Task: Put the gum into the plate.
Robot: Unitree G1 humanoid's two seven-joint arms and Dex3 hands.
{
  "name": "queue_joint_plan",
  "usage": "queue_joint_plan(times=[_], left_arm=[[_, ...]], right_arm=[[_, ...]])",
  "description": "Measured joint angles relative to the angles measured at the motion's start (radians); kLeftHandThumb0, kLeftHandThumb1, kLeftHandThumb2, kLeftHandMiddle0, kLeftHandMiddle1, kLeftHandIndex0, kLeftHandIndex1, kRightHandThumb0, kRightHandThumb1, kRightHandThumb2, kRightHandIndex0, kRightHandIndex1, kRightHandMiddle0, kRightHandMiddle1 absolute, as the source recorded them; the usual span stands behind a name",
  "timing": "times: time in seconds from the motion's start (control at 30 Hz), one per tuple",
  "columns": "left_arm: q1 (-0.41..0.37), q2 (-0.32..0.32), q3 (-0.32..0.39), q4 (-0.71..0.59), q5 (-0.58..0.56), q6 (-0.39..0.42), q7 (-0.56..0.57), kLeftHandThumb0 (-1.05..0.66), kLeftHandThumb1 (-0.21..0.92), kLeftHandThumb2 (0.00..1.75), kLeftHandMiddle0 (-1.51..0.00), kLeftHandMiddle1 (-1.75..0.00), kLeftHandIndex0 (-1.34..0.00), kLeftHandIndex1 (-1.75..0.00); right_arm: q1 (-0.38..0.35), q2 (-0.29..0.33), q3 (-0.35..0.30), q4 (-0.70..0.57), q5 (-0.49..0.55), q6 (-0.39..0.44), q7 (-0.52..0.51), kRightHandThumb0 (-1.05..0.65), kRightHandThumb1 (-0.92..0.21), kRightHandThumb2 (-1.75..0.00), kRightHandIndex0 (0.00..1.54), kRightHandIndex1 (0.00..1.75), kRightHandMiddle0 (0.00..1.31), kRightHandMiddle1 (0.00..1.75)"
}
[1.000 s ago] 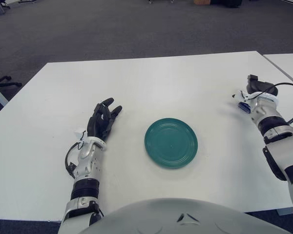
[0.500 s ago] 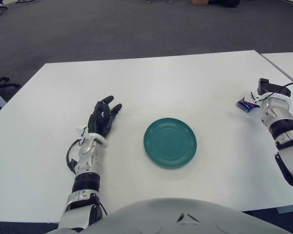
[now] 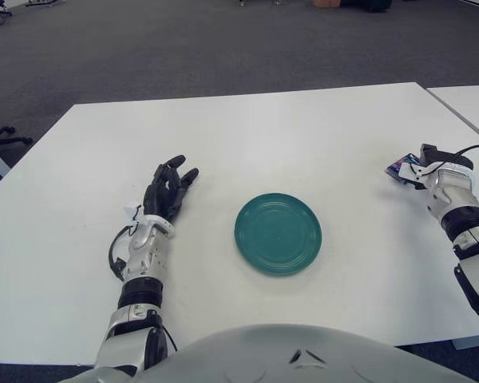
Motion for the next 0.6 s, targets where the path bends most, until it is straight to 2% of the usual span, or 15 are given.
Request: queue_joint_plan(times=[0.2, 0.6], left_arm=[[-0.007, 0.004, 0.001, 0.011, 0.0, -0.001, -0.001, -0.75, 0.92, 0.72, -0.41, -0.62, -0.13, -1.07], [-0.01, 0.005, 0.002, 0.013, 0.0, -0.002, -0.002, -0.75, 0.92, 0.72, -0.4, -0.62, -0.13, -1.07]], right_arm=[[0.014, 0.009, -0.008, 0.003, 0.003, 0.009, 0.007, -1.05, -0.92, -0.73, 0.06, 0.01, 0.0, 0.0], [0.003, 0.054, -0.022, 0.104, 0.011, -0.026, -0.045, -1.05, -0.92, -0.7, 0.11, 0.02, 0.01, 0.01]])
